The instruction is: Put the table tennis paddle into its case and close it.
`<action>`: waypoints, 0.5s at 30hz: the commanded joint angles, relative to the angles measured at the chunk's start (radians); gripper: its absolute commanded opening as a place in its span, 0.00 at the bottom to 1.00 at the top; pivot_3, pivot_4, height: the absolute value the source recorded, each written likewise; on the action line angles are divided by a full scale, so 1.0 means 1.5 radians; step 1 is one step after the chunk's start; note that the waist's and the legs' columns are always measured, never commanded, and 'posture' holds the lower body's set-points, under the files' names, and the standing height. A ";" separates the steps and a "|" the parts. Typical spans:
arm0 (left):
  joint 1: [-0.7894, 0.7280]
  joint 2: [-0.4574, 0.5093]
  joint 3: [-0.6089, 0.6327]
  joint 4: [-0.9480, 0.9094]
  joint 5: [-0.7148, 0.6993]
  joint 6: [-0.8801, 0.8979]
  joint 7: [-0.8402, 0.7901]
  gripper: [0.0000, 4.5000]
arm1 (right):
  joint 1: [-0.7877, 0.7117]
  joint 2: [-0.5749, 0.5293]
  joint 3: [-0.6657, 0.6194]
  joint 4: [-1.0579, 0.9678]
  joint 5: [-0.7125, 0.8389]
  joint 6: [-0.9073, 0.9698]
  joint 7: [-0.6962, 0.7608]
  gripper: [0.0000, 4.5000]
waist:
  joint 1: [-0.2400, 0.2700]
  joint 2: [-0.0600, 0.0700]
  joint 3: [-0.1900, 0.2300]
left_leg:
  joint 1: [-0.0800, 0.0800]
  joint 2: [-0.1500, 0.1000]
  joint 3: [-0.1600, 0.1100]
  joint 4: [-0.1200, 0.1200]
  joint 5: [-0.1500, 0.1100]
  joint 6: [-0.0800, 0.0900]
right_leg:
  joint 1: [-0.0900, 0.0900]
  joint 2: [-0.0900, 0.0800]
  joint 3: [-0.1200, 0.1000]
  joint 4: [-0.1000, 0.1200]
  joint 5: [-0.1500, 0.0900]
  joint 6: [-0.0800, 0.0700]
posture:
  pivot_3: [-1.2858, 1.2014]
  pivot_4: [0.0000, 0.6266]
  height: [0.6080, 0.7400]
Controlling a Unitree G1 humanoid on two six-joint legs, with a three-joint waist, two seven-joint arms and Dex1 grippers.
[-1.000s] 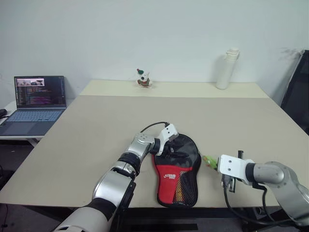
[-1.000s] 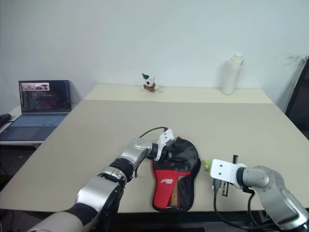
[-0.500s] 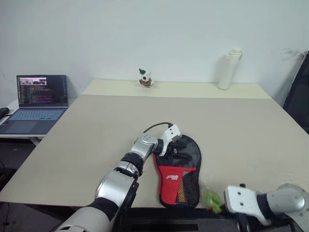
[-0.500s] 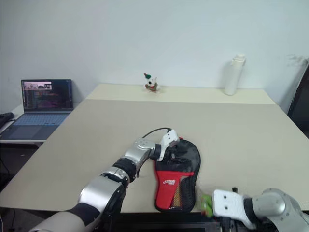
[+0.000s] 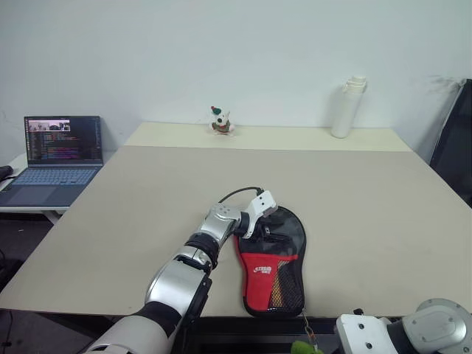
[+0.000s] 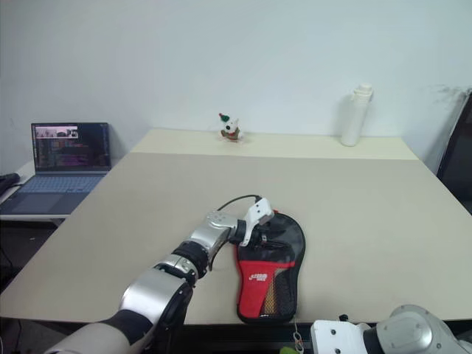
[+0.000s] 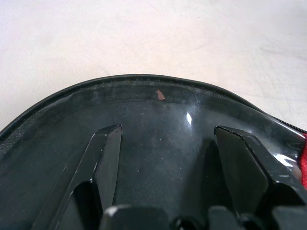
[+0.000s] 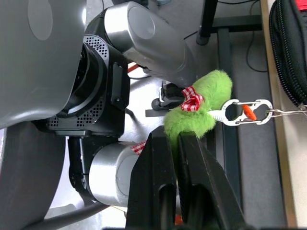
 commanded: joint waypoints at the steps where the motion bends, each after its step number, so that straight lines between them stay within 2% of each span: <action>1: 0.014 0.001 -0.007 0.016 0.014 0.010 0.001 0.75 | -0.016 -0.006 -0.013 -0.015 0.044 0.015 0.004 0.15 | 0.000 0.000 0.000 | 0.000 0.000 0.000 0.000 0.000 0.000 | 0.000 0.000 0.000 0.000 0.000 0.000 | 0.52 0.24 1.00; 6: 0.015 0.000 -0.005 0.013 0.011 0.008 -0.001 0.75 | -0.072 0.034 -0.053 -0.007 0.132 0.073 -0.026 0.52 | 0.000 0.000 0.000 | 0.001 0.000 0.000 0.000 0.000 0.000 | 0.001 0.000 0.000 0.000 0.000 0.000 | 0.52 0.24 1.00; 8: 0.014 -0.001 0.001 0.009 0.005 0.013 -0.002 0.75 | -0.108 0.044 -0.064 0.016 0.151 0.089 -0.041 0.52 | -0.001 0.000 0.000 | 0.002 0.000 0.000 0.000 0.000 0.000 | 0.002 0.000 0.000 0.000 0.000 0.000 | 0.52 0.24 1.00; 12: 0.011 -0.002 0.018 -0.022 -0.017 0.021 -0.024 0.75 | -0.213 0.113 -0.087 0.114 0.147 0.072 -0.106 0.52 | -0.004 0.000 0.000 | 0.002 0.000 0.000 0.000 0.000 0.000 | 0.002 0.000 0.000 0.000 0.000 0.000 | 0.52 0.24 1.00; 15: 0.024 0.031 0.033 -0.105 -0.045 0.031 -0.061 0.75 | -0.270 0.178 -0.091 0.262 0.084 -0.061 -0.139 0.52 | -0.009 0.000 0.001 | 0.001 0.000 0.000 0.000 0.000 0.000 | 0.001 0.000 0.000 0.000 0.000 0.000 | 0.52 0.24 1.00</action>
